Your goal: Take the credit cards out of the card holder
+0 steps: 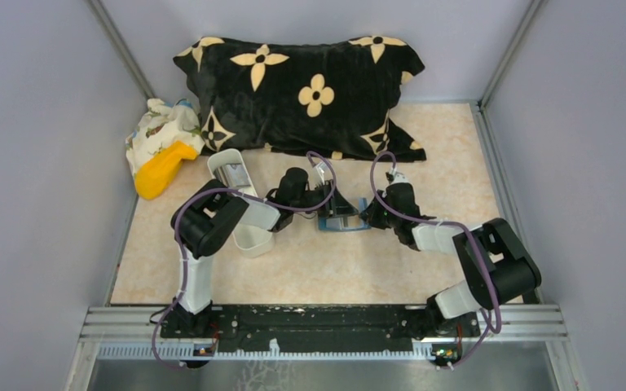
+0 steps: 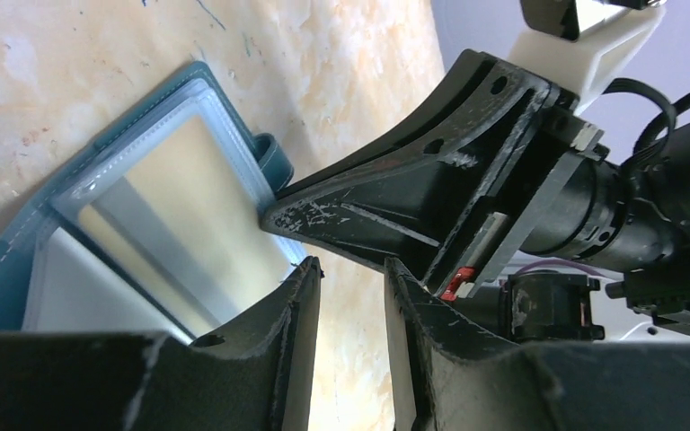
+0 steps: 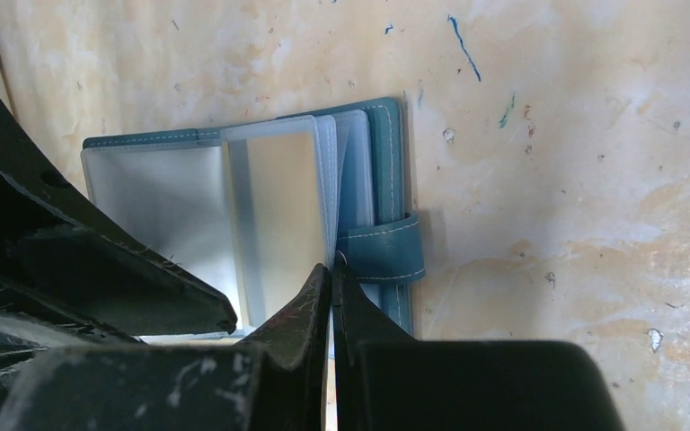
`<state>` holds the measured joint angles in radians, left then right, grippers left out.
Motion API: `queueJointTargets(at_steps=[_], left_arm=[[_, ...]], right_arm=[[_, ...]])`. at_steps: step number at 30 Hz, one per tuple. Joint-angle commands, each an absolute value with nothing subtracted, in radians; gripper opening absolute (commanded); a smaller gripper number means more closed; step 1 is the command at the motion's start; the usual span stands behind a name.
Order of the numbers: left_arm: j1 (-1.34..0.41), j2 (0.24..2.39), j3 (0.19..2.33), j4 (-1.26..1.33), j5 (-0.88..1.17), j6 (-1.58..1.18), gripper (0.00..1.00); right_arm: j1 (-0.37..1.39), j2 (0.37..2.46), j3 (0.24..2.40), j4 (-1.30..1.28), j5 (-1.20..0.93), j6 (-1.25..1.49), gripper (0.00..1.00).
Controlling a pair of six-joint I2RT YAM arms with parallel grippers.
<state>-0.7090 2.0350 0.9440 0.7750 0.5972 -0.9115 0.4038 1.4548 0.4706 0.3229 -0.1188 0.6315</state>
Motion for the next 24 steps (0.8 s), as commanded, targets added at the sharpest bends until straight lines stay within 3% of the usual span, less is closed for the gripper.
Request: queueJointTargets(at_steps=[1,3,7,10,16,21,24], left_arm=[[-0.694,2.022,0.928,0.845,0.619,-0.927,0.38],[-0.688,2.008,0.919,0.825,0.609,-0.914,0.38],[-0.682,1.969,0.907,0.718,0.57,-0.853,0.37],[-0.681,1.941,0.905,0.629,0.534,-0.808,0.37],[-0.68,1.912,0.911,0.498,0.454,-0.729,0.36],[-0.68,1.921,0.911,0.479,0.439,-0.714,0.36],[-0.68,1.933,0.918,0.477,0.448,-0.715,0.36]], right_arm=[[0.413,1.471,0.447,0.237,-0.136,0.629,0.0],[0.413,1.446,0.456,0.215,-0.131,0.62,0.01],[0.412,1.36,0.476,0.161,-0.098,0.604,0.21],[0.413,1.307,0.497,0.114,-0.061,0.586,0.23],[0.413,1.282,0.518,0.089,-0.047,0.573,0.21],[0.413,1.288,0.518,0.106,-0.06,0.574,0.03],[0.412,1.298,0.526,0.105,-0.066,0.57,0.0]])
